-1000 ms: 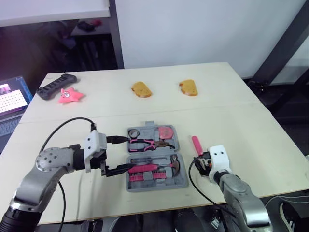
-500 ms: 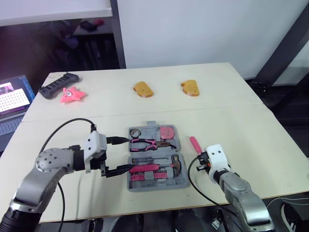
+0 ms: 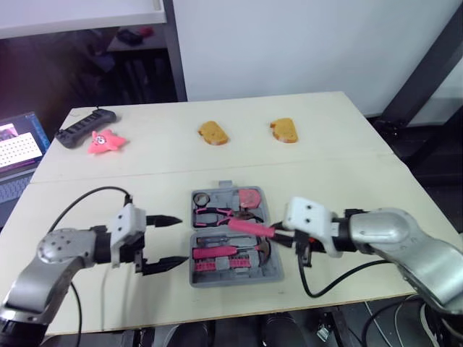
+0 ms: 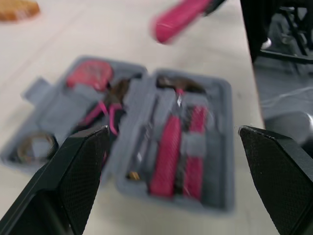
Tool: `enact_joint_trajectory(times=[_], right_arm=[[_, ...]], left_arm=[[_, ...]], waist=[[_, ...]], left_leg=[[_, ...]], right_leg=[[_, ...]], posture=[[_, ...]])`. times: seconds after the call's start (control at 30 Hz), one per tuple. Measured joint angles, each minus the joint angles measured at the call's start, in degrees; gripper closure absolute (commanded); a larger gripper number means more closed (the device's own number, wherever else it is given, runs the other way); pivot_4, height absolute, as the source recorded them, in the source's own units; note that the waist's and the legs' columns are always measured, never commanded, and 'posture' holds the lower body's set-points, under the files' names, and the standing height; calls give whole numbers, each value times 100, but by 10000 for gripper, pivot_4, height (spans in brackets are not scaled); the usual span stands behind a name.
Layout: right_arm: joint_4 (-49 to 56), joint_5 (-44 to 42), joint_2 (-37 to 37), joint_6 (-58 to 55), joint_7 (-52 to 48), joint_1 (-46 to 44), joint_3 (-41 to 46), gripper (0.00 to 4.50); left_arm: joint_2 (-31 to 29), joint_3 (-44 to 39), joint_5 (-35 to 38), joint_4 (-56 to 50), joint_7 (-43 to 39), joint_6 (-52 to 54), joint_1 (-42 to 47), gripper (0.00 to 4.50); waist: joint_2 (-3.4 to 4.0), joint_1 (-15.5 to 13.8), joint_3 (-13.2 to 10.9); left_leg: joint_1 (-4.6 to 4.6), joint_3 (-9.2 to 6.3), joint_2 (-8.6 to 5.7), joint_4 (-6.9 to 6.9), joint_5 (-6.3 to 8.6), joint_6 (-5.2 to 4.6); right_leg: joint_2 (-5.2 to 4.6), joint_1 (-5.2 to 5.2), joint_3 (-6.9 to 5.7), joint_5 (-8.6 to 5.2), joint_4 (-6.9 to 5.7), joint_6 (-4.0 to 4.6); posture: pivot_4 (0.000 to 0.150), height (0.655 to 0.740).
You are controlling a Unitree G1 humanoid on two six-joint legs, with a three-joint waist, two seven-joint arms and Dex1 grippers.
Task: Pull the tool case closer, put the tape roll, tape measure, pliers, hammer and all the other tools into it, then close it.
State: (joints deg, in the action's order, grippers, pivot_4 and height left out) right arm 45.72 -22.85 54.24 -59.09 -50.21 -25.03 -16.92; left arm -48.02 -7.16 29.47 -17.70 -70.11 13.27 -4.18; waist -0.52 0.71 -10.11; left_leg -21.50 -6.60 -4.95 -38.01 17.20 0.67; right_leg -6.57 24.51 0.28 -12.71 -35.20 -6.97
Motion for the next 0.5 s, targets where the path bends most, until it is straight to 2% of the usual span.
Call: enact_joint_trajectory(times=[0.17, 0.5], right_arm=[[-175, 39, -636, -578, -76, -1266, -1299, 41471], [-611, 502, -1559, -1091, 336, -2011, -3099, 41471]], left_arm=[[-265, -442, 107, 39, -490, -215, -484, 0], [-292, -1036, 227, -277, -833, -589, -1555, 0]], waist=[[-2, -13, -1], [-2, 6, -1]], left_leg=[[-4, -4, -2, 0, 0, 1], [-8, -5, -8, 2, 1, 2]], right_leg=[[-12, 6, -2, -4, 0, 7], [-18, 14, -7, -1, -4, 5]], posture=[[1500, 7219], [1500, 7219]])
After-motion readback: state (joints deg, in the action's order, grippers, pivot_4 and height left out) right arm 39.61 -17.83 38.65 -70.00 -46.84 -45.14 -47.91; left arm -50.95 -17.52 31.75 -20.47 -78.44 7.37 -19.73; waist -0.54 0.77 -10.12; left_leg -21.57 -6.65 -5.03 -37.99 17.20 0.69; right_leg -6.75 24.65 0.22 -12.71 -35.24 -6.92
